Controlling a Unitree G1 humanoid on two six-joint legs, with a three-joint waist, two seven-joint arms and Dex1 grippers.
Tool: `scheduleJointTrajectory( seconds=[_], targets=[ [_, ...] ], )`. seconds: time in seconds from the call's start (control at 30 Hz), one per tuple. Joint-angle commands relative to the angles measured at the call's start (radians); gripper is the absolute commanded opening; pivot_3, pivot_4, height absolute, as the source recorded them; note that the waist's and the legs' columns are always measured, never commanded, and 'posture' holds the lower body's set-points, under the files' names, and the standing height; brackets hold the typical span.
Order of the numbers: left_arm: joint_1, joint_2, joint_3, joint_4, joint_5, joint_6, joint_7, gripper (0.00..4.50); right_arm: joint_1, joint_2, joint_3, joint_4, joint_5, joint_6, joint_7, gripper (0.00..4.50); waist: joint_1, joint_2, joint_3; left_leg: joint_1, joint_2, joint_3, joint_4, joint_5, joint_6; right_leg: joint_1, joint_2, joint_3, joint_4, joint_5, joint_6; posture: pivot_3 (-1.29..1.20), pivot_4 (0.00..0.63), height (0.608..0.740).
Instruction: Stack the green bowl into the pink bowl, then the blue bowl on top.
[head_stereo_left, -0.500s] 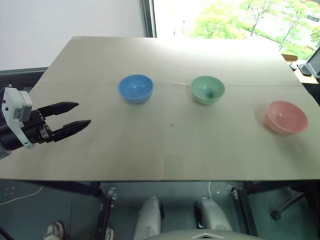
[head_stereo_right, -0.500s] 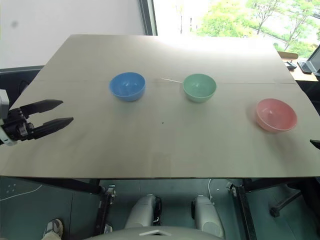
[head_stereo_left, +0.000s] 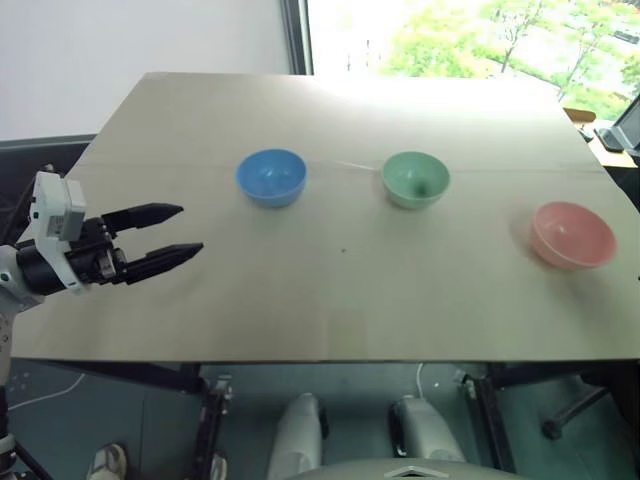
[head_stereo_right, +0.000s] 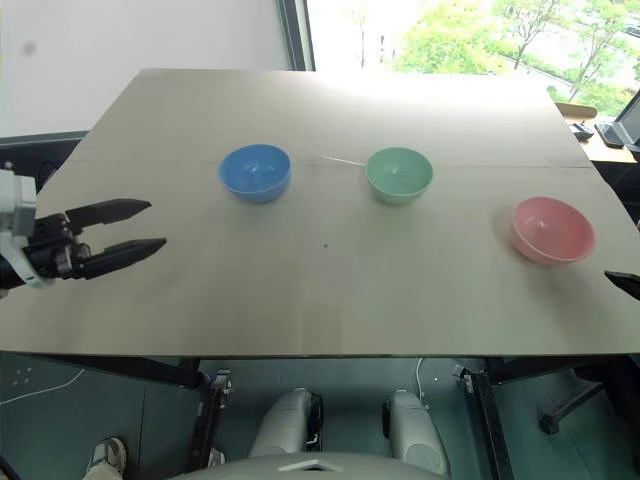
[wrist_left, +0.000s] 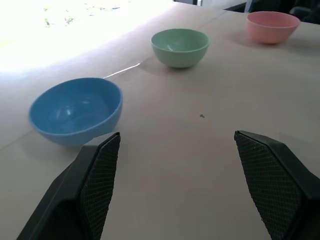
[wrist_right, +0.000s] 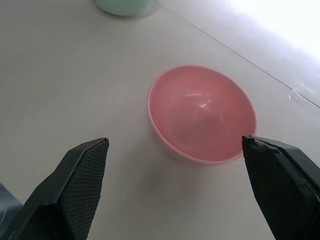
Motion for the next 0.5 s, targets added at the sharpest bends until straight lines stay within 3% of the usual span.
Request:
scheduleJointTrajectory(
  seconds=[0.03,0.2,0.37,0.5],
  targets=[
    [-0.034,-0.016,-0.048,-0.091,-0.035,-0.015,-0.035,3.86,-0.068,0.035,0.128,-0.127,-0.058,0.061,-0.162,4.50,-0.001,0.000,0.000,0.000,0.000,0.000,0.000,0.000,0.000,0.000,0.000,0.000,0.000,0.000,0.000,0.00,0.150,0.740],
    [-0.102,-0.054,-0.129,-0.155,-0.067,0.011,-0.026,3.86,-0.221,0.107,0.364,-0.219,-0.136,0.189,-0.332,4.50,-0.001,0.000,0.000,0.000,0.000,0.000,0.001,0.000,0.000,-0.001,0.001,0.001,0.001,0.000,0.000,0.00,0.150,0.740],
    [-0.148,-0.096,-0.174,-0.215,-0.086,0.036,0.023,3.86,-0.408,0.210,0.540,-0.123,-0.240,0.249,-0.464,4.50,0.002,0.001,0.001,-0.001,0.000,0.000,0.001,0.000,0.000,-0.001,0.001,0.002,0.001,0.001,0.000,0.00,0.150,0.740],
    [-0.159,-0.118,-0.176,-0.255,-0.095,0.047,0.069,3.89,-0.464,0.223,0.583,-0.049,-0.266,0.257,-0.479,3.25,0.011,0.001,0.001,-0.003,0.000,0.000,0.001,0.000,0.000,-0.002,0.001,0.001,0.000,0.001,0.000,0.00,0.150,0.740]
  ],
)
